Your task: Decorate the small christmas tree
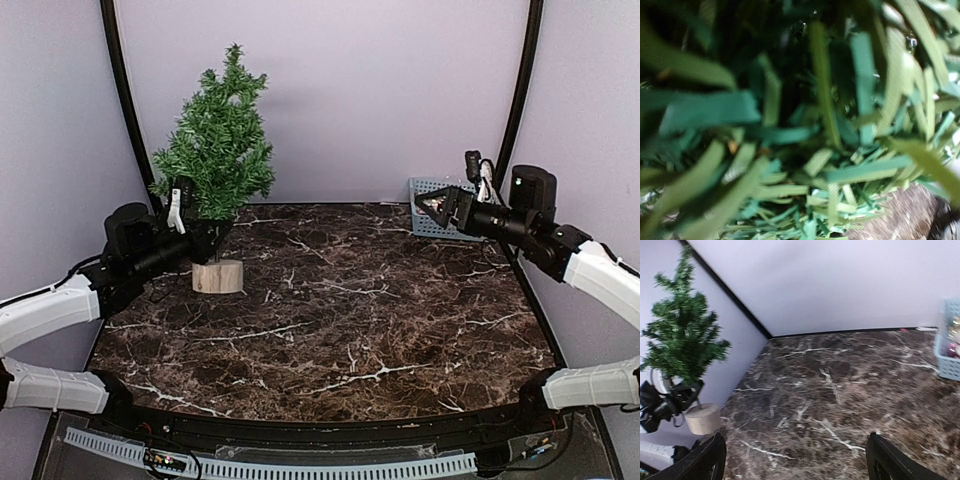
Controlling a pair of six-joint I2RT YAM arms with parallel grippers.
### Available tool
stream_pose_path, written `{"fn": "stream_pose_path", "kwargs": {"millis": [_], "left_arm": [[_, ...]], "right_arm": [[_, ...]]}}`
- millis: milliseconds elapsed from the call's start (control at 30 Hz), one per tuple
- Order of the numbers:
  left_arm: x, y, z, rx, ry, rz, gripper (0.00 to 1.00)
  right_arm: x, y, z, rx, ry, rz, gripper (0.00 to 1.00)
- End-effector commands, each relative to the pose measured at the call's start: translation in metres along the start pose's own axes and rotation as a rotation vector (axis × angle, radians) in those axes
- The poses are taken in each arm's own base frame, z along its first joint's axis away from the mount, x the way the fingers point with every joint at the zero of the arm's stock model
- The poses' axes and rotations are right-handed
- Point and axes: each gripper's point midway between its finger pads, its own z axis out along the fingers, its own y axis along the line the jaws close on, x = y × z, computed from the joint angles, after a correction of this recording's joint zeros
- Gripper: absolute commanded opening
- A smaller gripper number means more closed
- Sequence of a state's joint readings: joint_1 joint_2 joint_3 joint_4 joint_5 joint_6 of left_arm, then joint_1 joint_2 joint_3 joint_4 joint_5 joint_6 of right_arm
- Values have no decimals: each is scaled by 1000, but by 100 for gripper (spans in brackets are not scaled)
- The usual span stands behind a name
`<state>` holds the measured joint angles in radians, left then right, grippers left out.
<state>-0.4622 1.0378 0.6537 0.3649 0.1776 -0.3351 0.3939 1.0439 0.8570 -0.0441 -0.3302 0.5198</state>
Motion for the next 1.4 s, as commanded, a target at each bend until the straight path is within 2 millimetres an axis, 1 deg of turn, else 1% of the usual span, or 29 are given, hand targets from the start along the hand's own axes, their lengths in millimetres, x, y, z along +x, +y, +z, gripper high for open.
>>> {"fn": "stream_pose_path", "kwargs": {"millis": [0,33,67,100,133,167,200,233,267,367,467,533,633,700,833,900,1000,1167,1233,1367], "left_arm": [[-9,-64,-8,169,-65,128,0],[-3,-81,-9,210,-54,136,0],[-1,-85,-9,207,-54,146,0],[5,-99,-10,238,-43,155,0],[9,-102,-8,225,-40,170,0],[17,-115,-10,249,-25,181,0],[22,-114,-7,221,-21,201,0],[29,-120,-7,213,-12,213,0],[38,-121,-4,204,7,234,0],[62,-132,-3,177,40,284,0],[82,-138,-1,166,59,311,0],[96,-139,1,159,86,325,0],[108,-146,1,172,107,341,0],[112,-152,2,183,106,346,0],[120,-162,3,209,106,352,0],[122,-165,3,216,110,352,0],[127,-168,2,223,118,356,0],[134,-169,3,222,132,358,0],[135,-170,3,222,137,360,0],[137,-170,5,215,142,355,0]], "right_arm": [[-35,98,-8,-341,-20,-72,99],[-41,112,-10,-382,-34,-69,99],[-48,122,-13,-415,-54,-65,99],[-55,131,-16,-447,-75,-59,99],[-62,139,-20,-474,-95,-52,98],[-68,146,-23,-493,-114,-45,95],[-75,149,-25,-498,-130,-37,90],[-80,149,-25,-491,-143,-32,86],[-86,150,-24,-481,-153,-31,83],[-95,152,-18,-451,-137,-31,81],[-93,154,-9,-455,-89,-37,81],[-88,152,-2,-449,-65,-40,86],[-80,148,8,-434,-25,-39,88],[-75,142,16,-414,-7,-28,86],[-67,129,31,-366,8,5,76],[-67,125,36,-357,3,25,73],[-68,125,38,-374,-16,44,65],[-72,132,44,-419,-26,42,53],[-74,136,45,-442,-27,34,44],[-79,140,42,-449,-50,23,20]]}}
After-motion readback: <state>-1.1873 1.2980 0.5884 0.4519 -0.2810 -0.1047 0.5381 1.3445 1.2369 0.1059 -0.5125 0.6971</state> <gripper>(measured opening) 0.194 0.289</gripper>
